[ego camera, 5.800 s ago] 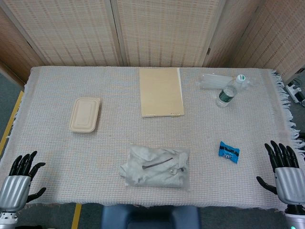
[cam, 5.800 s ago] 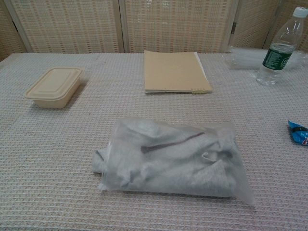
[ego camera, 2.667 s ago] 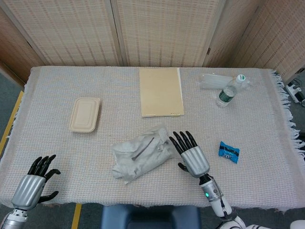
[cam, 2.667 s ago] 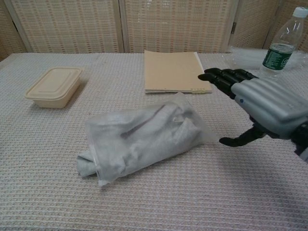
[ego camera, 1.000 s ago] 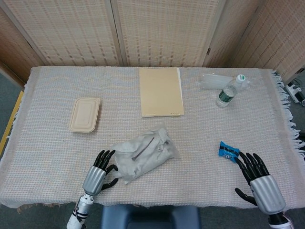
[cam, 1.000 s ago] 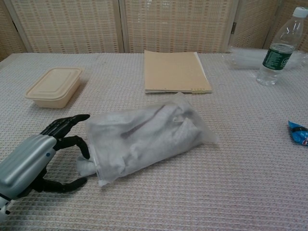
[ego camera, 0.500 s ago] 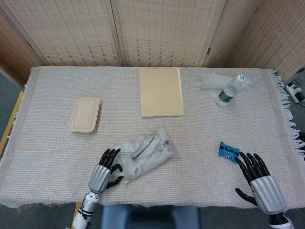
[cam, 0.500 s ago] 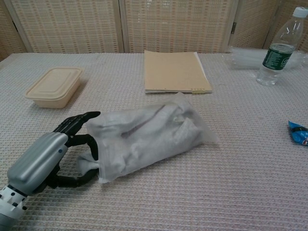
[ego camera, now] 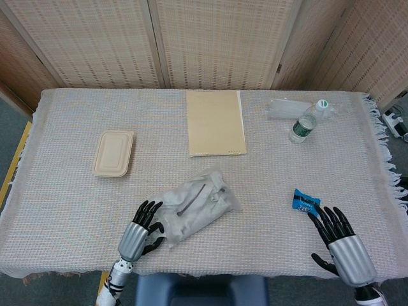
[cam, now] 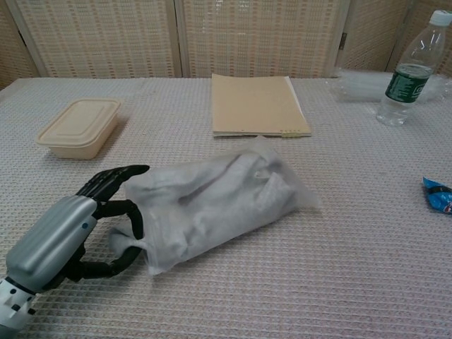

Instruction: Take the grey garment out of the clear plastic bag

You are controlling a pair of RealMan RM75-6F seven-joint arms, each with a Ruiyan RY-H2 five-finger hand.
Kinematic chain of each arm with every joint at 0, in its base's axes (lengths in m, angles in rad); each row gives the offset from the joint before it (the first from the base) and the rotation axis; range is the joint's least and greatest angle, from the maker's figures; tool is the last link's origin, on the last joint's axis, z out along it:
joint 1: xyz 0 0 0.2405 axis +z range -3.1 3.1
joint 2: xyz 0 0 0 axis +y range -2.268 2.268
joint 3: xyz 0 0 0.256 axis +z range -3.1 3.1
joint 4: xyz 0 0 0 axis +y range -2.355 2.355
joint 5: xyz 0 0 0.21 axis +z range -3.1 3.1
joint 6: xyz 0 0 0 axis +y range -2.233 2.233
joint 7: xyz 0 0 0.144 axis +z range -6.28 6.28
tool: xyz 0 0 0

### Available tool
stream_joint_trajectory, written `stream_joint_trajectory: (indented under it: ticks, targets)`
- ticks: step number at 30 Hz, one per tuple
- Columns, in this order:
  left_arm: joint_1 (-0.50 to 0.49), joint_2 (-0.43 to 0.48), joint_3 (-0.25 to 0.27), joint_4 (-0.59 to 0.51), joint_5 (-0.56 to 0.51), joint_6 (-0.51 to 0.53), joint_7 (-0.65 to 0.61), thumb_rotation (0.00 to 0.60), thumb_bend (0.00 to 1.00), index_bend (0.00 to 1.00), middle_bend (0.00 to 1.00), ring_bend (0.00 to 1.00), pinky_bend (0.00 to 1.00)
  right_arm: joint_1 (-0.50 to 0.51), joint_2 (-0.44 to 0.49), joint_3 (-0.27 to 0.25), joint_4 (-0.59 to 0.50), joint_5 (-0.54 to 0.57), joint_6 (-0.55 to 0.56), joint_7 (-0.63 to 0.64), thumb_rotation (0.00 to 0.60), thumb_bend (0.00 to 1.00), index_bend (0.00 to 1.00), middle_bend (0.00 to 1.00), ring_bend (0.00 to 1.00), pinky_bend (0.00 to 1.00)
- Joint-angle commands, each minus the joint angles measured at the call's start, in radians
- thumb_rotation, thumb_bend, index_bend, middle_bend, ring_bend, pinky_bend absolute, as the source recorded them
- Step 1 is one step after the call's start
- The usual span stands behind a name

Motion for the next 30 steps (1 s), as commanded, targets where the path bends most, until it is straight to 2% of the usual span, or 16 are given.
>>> stream_joint_trajectory:
  ticks: [1,8,12,15,17,23,30]
  targets:
    - [0.009,0.015,0.016,-0.014,0.012,0.024,0.003,0.6,0.56,0.74,0.12,0.0,0.0,0.014,-0.021,0.007,0.001,0.005,-0.026,-0.01,0.6,0.08,0.0,0.0,0.0,0.0]
    - [0.012,0.04,0.031,-0.052,0.02,0.04,0.02,0.6,0.56,0.75,0.12,0.0,0.0,0.1,-0.129,0.054,-0.005,0.017,-0.15,-0.06,0.6,0.09,0.01,0.0,0.0,0.0]
    - [0.013,0.043,0.037,-0.06,0.021,0.038,0.028,0.6,0.56,0.75,0.12,0.0,0.0,0.154,-0.235,0.095,0.019,0.034,-0.217,-0.105,0.6,0.13,0.14,0.0,0.0,0.0]
    - [0.012,0.046,0.039,-0.066,0.022,0.037,0.032,0.6,0.56,0.75,0.12,0.0,0.0,0.195,-0.328,0.134,0.05,0.089,-0.287,-0.154,0.6,0.13,0.24,0.0,0.0,0.0]
    - [0.009,0.049,0.037,-0.069,0.021,0.038,0.035,0.6,0.56,0.75,0.12,0.0,0.0,0.225,-0.393,0.165,0.076,0.132,-0.329,-0.181,0.6,0.14,0.27,0.0,0.0,0.0]
    - [0.0,0.066,0.028,-0.084,0.014,0.039,0.035,0.6,0.56,0.75,0.12,0.0,0.0,0.289,-0.539,0.219,0.175,0.203,-0.38,-0.218,0.6,0.15,0.34,0.01,0.0,0.0]
    - [-0.01,0.084,0.018,-0.1,0.006,0.033,0.029,0.6,0.56,0.75,0.12,0.0,0.0,0.332,-0.645,0.247,0.273,0.249,-0.385,-0.257,0.6,0.15,0.36,0.03,0.0,0.0]
